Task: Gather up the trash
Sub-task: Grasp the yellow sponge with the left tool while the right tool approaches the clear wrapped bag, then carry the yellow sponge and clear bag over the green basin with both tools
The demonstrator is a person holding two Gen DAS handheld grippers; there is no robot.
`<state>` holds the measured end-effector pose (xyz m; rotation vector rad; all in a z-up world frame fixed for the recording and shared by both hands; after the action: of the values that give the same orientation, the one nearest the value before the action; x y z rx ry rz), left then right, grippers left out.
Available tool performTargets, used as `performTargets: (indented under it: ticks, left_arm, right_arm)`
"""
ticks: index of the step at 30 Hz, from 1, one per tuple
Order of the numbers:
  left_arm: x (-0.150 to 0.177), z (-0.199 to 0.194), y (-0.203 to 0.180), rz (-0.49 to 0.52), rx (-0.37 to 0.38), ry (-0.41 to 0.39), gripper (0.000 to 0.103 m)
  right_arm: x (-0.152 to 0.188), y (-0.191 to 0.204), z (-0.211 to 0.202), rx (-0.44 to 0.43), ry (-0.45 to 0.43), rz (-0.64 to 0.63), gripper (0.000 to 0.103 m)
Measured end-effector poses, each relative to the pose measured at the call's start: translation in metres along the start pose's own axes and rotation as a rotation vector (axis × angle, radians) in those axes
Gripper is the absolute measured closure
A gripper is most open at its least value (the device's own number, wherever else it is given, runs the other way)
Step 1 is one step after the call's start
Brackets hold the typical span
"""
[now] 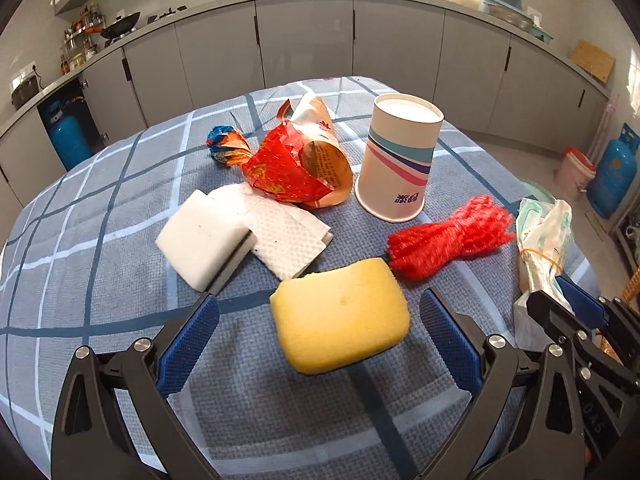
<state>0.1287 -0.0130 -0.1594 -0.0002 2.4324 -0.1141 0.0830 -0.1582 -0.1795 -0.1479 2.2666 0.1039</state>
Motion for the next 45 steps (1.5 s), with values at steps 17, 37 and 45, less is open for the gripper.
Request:
performTargets:
  ticks: [17, 37, 45]
  left_arm:
    - [0.01, 0.016, 0.006, -0.019, 0.008, 0.043, 0.023]
    - [0.007, -0.04, 0.001, 0.052, 0.009, -0.105, 0.035]
    - [-0.002, -0.067, -0.005, 0.072, -0.014, -0.195, 0.035]
  right_arm:
    - [0.004, 0.002, 0.003, 0.001, -0.01, -0.016, 0.068]
    - [-0.002, 0.008, -0.015, 0.036, -0.078, -0.059, 0.069]
    - [-0.007, 0.013, -0.031, 0.056, -0.122, -0.101, 0.069]
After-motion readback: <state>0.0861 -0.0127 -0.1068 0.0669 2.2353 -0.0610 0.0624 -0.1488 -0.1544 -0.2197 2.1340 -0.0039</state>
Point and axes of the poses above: each gripper's, at about its wrist camera, not at the fingertips, and z roughly the way its jaws point, y to its left, x to its underside, the point moved 3 cm from there along z, roughly the way its jaws point, and after that the axes turned 10 degrees about -z, right-handed, at the moved point
